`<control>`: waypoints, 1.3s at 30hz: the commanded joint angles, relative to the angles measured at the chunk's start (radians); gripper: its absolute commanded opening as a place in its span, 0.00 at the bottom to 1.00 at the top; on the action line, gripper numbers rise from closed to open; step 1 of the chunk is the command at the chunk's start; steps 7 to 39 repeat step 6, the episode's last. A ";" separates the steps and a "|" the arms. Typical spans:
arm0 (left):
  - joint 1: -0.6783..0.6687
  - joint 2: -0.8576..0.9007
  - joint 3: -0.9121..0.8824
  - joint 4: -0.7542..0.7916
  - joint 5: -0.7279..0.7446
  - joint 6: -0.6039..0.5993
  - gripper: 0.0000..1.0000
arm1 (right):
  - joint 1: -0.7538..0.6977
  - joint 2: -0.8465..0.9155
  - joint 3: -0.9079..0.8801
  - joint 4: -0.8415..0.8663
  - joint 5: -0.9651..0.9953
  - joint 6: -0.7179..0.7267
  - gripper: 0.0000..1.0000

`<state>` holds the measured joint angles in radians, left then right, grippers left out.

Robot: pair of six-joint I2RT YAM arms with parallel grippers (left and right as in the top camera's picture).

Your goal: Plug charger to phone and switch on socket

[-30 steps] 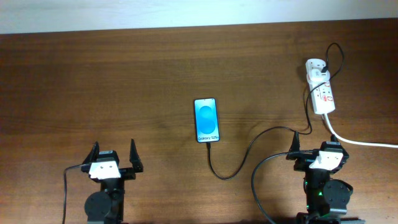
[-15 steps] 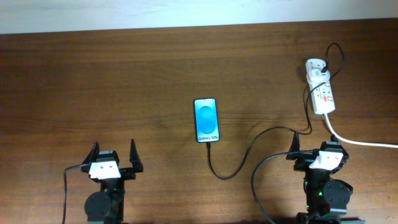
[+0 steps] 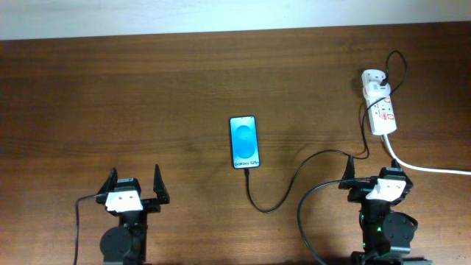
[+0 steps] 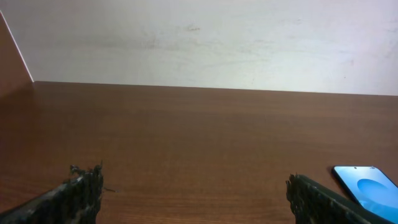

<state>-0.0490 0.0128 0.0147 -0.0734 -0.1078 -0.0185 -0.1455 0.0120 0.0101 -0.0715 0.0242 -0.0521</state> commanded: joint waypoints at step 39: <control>0.006 -0.008 -0.006 0.001 0.000 0.015 0.99 | 0.001 -0.006 -0.005 -0.008 -0.010 0.007 0.98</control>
